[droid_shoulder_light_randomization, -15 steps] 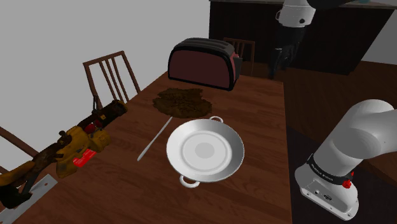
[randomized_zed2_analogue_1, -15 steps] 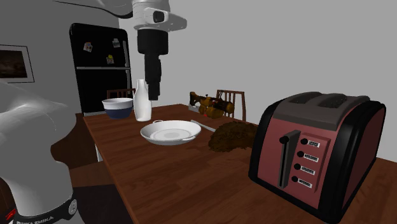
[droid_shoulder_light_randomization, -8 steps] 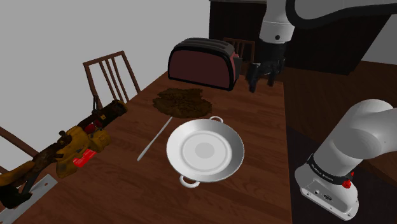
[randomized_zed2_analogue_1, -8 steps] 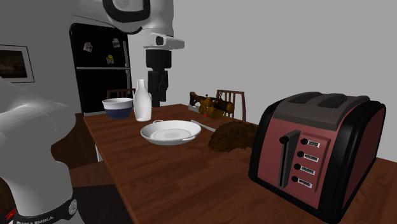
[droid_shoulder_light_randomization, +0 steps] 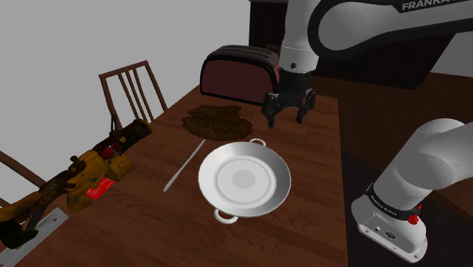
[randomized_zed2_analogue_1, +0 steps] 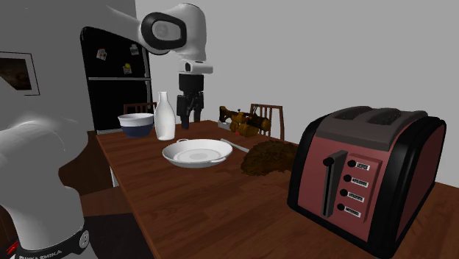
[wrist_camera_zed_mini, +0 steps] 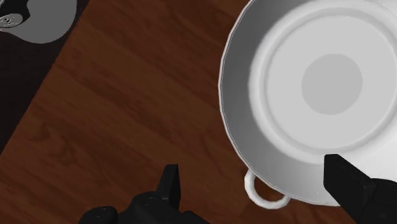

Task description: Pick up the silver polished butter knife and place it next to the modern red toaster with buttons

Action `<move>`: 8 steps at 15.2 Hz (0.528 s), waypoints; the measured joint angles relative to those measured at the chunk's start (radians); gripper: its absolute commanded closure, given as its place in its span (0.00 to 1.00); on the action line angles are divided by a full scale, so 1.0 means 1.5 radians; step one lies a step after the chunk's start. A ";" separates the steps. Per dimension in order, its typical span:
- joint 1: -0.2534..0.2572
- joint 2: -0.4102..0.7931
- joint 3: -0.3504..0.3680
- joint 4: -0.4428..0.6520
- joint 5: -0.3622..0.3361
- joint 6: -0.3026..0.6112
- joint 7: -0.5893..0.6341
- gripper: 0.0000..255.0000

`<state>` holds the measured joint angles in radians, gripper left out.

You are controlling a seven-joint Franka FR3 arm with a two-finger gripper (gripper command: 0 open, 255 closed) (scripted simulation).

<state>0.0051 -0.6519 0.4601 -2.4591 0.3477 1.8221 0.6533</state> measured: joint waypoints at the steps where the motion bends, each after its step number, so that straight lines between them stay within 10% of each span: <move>1: -0.006 0.025 0.020 0.010 0.007 0.019 0.027 0.00; 8: -0.054 0.188 0.151 0.101 0.011 0.120 0.233 0.00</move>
<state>-0.0762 -0.3706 0.6864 -2.3077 0.3638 2.0023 1.0023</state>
